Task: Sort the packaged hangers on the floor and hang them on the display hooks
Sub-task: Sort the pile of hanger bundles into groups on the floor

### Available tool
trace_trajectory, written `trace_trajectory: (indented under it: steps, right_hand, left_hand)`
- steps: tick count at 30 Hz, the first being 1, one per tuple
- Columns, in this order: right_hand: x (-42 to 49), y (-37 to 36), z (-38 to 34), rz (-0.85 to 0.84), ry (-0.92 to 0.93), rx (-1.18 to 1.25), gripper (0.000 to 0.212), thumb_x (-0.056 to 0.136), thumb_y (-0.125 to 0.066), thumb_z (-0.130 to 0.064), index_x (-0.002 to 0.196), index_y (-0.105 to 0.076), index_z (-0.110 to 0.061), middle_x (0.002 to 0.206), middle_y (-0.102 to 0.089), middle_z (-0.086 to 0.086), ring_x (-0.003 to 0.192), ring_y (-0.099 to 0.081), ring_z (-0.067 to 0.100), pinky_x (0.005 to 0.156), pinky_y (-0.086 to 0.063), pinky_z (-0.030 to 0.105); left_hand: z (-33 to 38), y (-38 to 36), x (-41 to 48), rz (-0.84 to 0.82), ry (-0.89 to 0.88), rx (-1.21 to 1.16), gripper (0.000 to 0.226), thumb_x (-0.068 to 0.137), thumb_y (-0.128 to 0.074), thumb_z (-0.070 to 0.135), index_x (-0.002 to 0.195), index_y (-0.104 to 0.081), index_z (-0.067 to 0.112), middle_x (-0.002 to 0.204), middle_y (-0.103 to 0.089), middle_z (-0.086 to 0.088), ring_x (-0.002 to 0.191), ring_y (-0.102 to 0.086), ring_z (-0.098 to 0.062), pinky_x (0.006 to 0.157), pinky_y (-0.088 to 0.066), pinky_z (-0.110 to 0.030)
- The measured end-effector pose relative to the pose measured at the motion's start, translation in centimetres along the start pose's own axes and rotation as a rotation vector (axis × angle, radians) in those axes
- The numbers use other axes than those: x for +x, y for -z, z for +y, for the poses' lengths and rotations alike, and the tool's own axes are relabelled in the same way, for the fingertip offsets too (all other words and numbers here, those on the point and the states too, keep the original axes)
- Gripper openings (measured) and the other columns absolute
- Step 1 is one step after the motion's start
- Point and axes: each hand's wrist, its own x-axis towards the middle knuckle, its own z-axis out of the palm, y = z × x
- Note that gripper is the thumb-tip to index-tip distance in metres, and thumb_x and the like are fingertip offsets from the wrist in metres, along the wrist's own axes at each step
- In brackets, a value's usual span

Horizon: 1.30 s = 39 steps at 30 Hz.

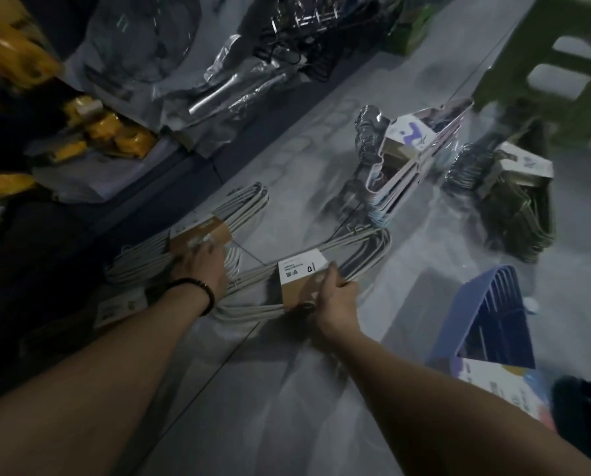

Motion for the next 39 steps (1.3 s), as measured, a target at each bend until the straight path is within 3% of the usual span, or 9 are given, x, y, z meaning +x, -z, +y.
trace_trajectory:
  steps: [4, 7, 13, 19, 22, 26, 31, 34, 39]
  right_hand:
    - [-0.5, 2.5, -2.5, -0.086, 0.010, -0.349, 0.093, 0.098, -0.063, -0.023, 0.164, 0.001, -0.010, 0.149, -0.035, 0.034, 0.125, -0.056, 0.046, 0.105, -0.051, 0.047]
    - [-1.3, 5.7, -6.0, -0.115, 0.112, -0.501, 0.060, 0.098, -0.064, -0.024, 0.147, -0.043, 0.002, 0.136, -0.060, 0.024, 0.123, -0.062, 0.039, 0.099, -0.051, 0.041]
    - [-2.8, 10.8, -12.7, -0.256, 0.155, -0.866, 0.033, 0.097, -0.065, -0.025, 0.120, -0.072, -0.004, 0.107, -0.065, 0.015, 0.096, -0.060, 0.029, 0.078, -0.046, 0.030]
    - [-0.8, 17.0, -13.6, 0.248, 0.193, -0.407, 0.046, 0.104, -0.052, -0.047, 0.102, -0.076, -0.008, 0.094, -0.070, 0.014, 0.091, -0.066, 0.031, 0.075, -0.043, 0.031]
    - [-0.3, 17.4, -10.8, 0.508, 0.186, -0.168, 0.052, 0.100, -0.049, -0.056, 0.105, -0.075, -0.012, 0.106, -0.074, 0.018, 0.098, -0.068, 0.037, 0.084, -0.053, 0.040]
    - [1.0, 12.3, -7.0, 0.317, 0.002, -0.207, 0.065, 0.091, -0.047, -0.063, 0.122, -0.068, -0.009, 0.119, -0.069, 0.025, 0.108, -0.067, 0.043, 0.092, -0.056, 0.044]
    - [1.6, 5.3, -3.3, 0.010, -0.229, -0.158, 0.085, 0.074, -0.062, -0.068, 0.136, -0.059, -0.010, 0.128, -0.063, 0.020, 0.112, -0.065, 0.040, 0.099, -0.058, 0.051]
    - [-0.1, 3.8, -2.3, -0.133, -0.165, -0.389, 0.070, 0.097, -0.060, -0.049, 0.154, -0.042, -0.012, 0.158, -0.032, 0.023, 0.143, -0.039, 0.043, 0.125, -0.029, 0.051]
    - [1.1, 3.9, 0.0, -0.181, -0.089, -0.478, 0.114, 0.074, -0.086, -0.055, 0.162, -0.024, -0.019, 0.166, -0.007, 0.018, 0.154, -0.009, 0.045, 0.131, -0.004, 0.049]
  left_hand:
    - [2.7, 0.6, -4.6, 0.227, -0.382, 0.087, 0.093, 0.073, -0.065, 0.052, 0.153, -0.029, 0.022, 0.165, -0.019, -0.017, 0.148, -0.025, -0.039, 0.121, -0.028, -0.052]
    - [5.7, -1.2, -7.1, 0.016, -0.497, 0.011, 0.099, 0.070, -0.065, 0.063, 0.154, -0.031, 0.022, 0.158, -0.037, -0.008, 0.142, -0.040, -0.030, 0.118, -0.034, -0.043]
    - [8.8, -1.7, -6.1, 0.183, -0.507, -0.418, 0.050, 0.088, -0.067, 0.045, 0.131, -0.043, 0.036, 0.113, -0.070, -0.002, 0.100, -0.069, -0.031, 0.078, -0.058, -0.043]
    - [7.8, 3.1, -6.2, -0.211, -0.580, -0.757, 0.037, 0.076, -0.079, 0.058, 0.097, -0.054, 0.039, 0.091, -0.072, 0.005, 0.076, -0.071, -0.021, 0.063, -0.061, -0.042]
    - [6.1, 2.4, -7.1, -0.414, -0.437, -0.997, 0.044, 0.077, -0.078, 0.065, 0.106, -0.064, 0.035, 0.085, -0.078, 0.002, 0.060, -0.072, -0.018, 0.049, -0.054, -0.031]
    - [4.7, -0.5, -7.4, -0.600, -0.234, -1.152, 0.048, 0.093, -0.063, 0.061, 0.117, -0.064, 0.021, 0.090, -0.080, -0.006, 0.058, -0.068, -0.021, 0.055, -0.053, -0.028]
    - [5.8, -2.5, -4.8, -0.444, -0.020, -0.964, 0.057, 0.095, -0.055, 0.066, 0.106, -0.070, 0.012, 0.093, -0.074, -0.011, 0.076, -0.068, -0.027, 0.072, -0.057, -0.039]
    - [8.0, -2.1, -3.7, -0.332, -0.030, -0.639, 0.055, 0.098, -0.050, 0.060, 0.120, -0.068, 0.012, 0.121, -0.071, -0.013, 0.106, -0.066, -0.033, 0.093, -0.053, -0.041]
    - [7.7, 0.0, -3.0, -0.297, -0.155, -0.846, 0.022, 0.090, -0.071, 0.031, 0.111, -0.074, 0.024, 0.118, -0.074, -0.004, 0.112, -0.068, -0.025, 0.101, -0.053, -0.035]
